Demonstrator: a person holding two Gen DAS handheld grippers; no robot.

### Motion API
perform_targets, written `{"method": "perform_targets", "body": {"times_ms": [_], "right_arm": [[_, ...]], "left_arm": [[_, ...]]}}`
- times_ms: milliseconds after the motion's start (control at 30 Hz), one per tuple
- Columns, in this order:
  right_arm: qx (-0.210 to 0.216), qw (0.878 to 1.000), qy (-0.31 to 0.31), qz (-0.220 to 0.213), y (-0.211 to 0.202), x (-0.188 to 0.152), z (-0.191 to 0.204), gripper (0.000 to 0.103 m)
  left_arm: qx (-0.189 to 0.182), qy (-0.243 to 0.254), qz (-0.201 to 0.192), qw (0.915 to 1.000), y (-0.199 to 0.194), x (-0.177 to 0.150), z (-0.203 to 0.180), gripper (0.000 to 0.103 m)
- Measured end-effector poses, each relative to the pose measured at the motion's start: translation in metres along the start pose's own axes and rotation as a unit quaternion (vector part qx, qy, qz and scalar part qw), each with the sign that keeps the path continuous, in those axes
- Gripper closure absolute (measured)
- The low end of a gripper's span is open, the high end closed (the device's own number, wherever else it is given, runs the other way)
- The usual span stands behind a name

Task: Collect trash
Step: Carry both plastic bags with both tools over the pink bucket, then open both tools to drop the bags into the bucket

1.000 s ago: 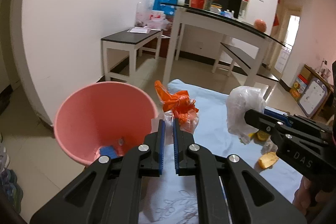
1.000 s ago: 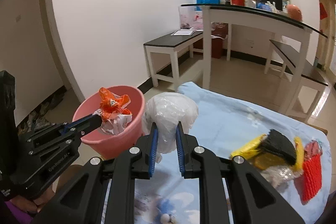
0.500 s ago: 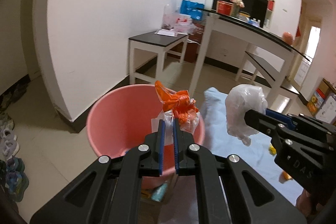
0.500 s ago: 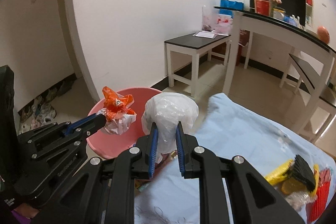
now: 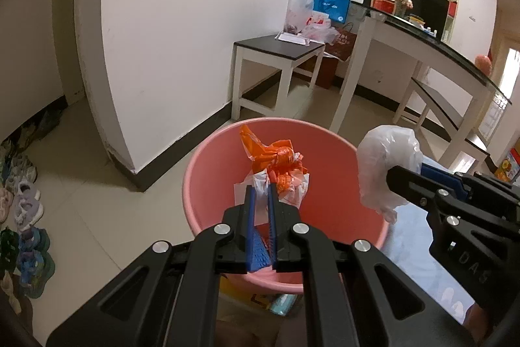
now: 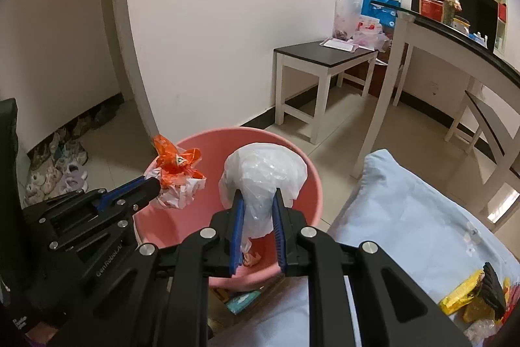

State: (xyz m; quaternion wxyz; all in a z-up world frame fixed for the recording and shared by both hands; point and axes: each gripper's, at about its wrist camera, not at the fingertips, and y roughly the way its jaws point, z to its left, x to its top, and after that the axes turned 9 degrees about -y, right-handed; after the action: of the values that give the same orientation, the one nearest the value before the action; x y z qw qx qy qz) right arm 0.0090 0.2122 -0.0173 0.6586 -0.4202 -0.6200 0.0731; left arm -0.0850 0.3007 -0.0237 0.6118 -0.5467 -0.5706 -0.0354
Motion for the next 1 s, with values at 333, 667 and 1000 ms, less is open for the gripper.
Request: {"method": "perform_targets", "body": {"times_ms": [333, 667, 1000], "right_arm": [[-0.007, 1.0, -0.004, 0.008, 0.014, 0.005, 0.004, 0.086], [-0.004, 1.0, -0.007, 0.006, 0.017, 0.006, 0.002, 0.073], [-0.009, 1.0, 0.013, -0.008, -0.005, -0.003, -0.013, 0.057]], "left_arm": [[0.005, -0.003, 0.015, 0.9999, 0.016, 0.0, 0.005, 0.095], [0.006, -0.011, 0.011, 0.9999, 0.019, 0.004, 0.004, 0.067], [-0.009, 0.002, 0.006, 0.9999, 0.001, 0.002, -0.012, 0.067]]}}
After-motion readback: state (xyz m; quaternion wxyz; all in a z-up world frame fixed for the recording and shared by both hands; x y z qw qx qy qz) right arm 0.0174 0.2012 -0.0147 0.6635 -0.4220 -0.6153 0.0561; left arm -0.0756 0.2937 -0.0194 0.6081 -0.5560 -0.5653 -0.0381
